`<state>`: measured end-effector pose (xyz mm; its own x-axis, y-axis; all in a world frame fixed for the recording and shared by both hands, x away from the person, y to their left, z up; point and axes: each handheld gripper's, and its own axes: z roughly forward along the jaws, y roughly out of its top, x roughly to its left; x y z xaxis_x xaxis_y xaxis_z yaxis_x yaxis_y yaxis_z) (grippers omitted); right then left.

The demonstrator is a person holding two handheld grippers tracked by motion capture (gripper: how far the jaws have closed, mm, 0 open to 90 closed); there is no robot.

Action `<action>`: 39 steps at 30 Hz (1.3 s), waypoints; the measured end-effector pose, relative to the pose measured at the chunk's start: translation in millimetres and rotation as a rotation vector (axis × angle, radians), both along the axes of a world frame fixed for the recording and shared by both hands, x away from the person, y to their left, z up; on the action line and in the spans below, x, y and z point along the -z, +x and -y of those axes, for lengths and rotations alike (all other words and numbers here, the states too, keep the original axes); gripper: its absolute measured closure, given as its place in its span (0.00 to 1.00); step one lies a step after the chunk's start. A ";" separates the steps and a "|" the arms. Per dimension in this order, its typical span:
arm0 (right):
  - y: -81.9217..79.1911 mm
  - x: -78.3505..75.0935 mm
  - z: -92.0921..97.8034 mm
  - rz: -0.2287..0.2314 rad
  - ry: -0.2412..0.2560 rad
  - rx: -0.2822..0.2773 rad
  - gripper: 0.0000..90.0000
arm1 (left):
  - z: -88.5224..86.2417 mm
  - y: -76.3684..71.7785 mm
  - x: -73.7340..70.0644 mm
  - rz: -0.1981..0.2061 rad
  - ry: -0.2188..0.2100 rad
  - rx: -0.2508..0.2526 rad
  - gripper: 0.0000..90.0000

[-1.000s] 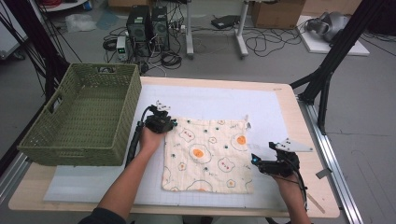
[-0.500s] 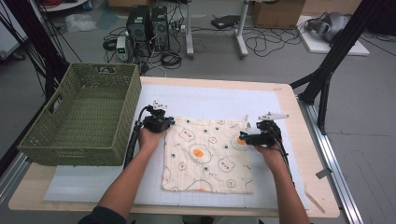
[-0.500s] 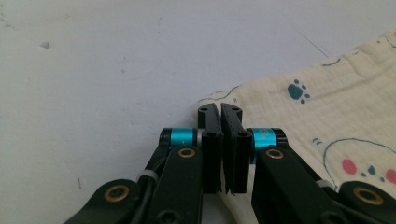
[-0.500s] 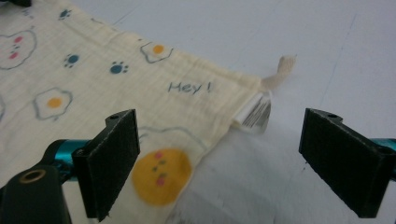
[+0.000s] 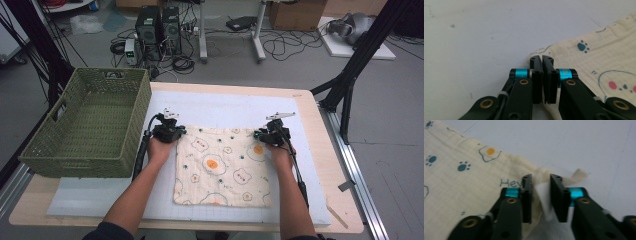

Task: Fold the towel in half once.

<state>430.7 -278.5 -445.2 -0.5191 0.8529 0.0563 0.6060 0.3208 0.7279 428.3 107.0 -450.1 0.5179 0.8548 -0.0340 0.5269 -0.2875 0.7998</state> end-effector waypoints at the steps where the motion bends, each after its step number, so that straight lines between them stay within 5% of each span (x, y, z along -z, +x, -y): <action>1: -0.1 -0.9 -0.8 0.009 -0.011 0.000 0.93 | -1.4 0.0 -1.0 0.004 -0.007 -0.004 0.97; 3: -0.8 -3.6 -1.8 0.047 -0.033 0.007 0.94 | -3.9 0.0 -5.2 0.032 -0.037 -0.019 0.97; 9: -6.4 -19.5 -1.4 0.183 0.009 0.041 0.94 | -6.9 -3.6 -18.6 0.123 -0.090 -0.033 0.97; 21: -25.2 -32.6 1.6 0.181 0.004 -0.020 0.94 | -7.9 -19.7 -35.0 0.141 -0.106 0.012 0.96; 31: -49.4 -50.3 0.6 0.172 -0.003 -0.071 0.93 | -10.2 -41.4 -38.6 0.168 -0.179 0.042 0.96; 35: -59.5 -56.9 0.9 0.186 -0.005 -0.091 0.93 | -10.5 -52.1 -41.4 0.164 -0.175 0.084 0.96; 39: -69.4 -54.4 2.5 0.189 0.008 -0.091 0.93 | -8.1 -64.0 -44.0 0.200 -0.176 0.120 0.96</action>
<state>361.3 -281.0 -390.8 -0.5957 0.8021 -0.0424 0.4277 0.3614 0.8286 364.2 115.1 -406.1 0.6260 0.7772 -0.0634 0.3243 -0.1855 0.9276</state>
